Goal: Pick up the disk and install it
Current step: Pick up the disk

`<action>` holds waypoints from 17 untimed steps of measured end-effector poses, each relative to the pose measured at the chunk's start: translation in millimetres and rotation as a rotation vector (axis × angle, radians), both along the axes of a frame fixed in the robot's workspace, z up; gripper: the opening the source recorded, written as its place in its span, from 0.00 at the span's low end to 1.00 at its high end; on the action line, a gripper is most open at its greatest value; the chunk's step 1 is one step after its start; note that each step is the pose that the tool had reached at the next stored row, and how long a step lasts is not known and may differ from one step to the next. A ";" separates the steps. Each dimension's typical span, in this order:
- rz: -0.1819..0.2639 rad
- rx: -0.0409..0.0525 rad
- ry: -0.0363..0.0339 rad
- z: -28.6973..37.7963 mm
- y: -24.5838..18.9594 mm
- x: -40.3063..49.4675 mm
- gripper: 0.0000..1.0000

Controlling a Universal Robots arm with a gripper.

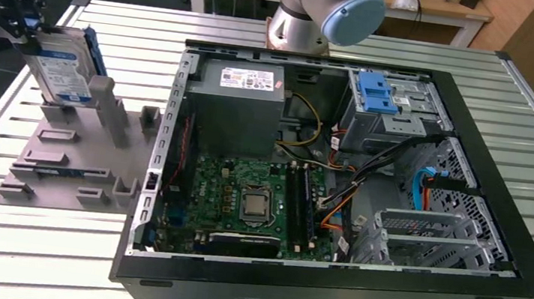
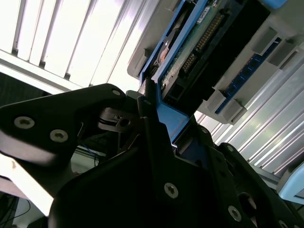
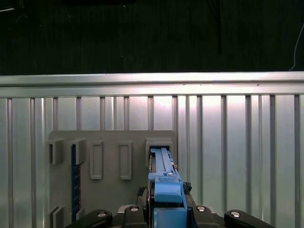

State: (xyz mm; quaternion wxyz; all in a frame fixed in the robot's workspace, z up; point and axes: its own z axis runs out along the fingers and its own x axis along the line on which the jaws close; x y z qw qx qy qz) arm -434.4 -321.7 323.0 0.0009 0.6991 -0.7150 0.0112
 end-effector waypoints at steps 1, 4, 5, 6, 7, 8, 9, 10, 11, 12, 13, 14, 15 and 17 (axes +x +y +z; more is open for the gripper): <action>0.000 0.0000 0.0000 0.2 0.0 0.0 0.36; 0.000 0.0001 -0.0002 0.7 0.0 0.0 0.36; 0.000 0.0000 0.0000 1.0 0.0 0.0 0.36; 0.000 0.0000 0.0000 1.2 0.0 0.0 0.36; 0.000 0.0000 0.0001 1.5 0.0 0.0 0.36; 0.000 0.0000 0.0000 1.6 0.0 0.0 0.36; 0.000 0.0000 0.0000 1.9 0.0 0.0 0.36; 0.000 0.0000 0.0000 2.0 0.0 0.0 0.36; 0.000 0.0000 -0.0001 2.2 0.0 0.0 0.36; 0.000 0.0000 0.0000 2.4 0.0 0.0 0.36; 0.000 0.0000 0.0000 2.6 0.0 0.0 0.36; 0.000 0.0000 -0.0001 3.5 0.0 0.0 0.36; 0.000 0.0000 0.0000 4.4 0.0 0.0 0.36; 0.000 0.0000 -0.0001 4.6 0.0 0.0 0.36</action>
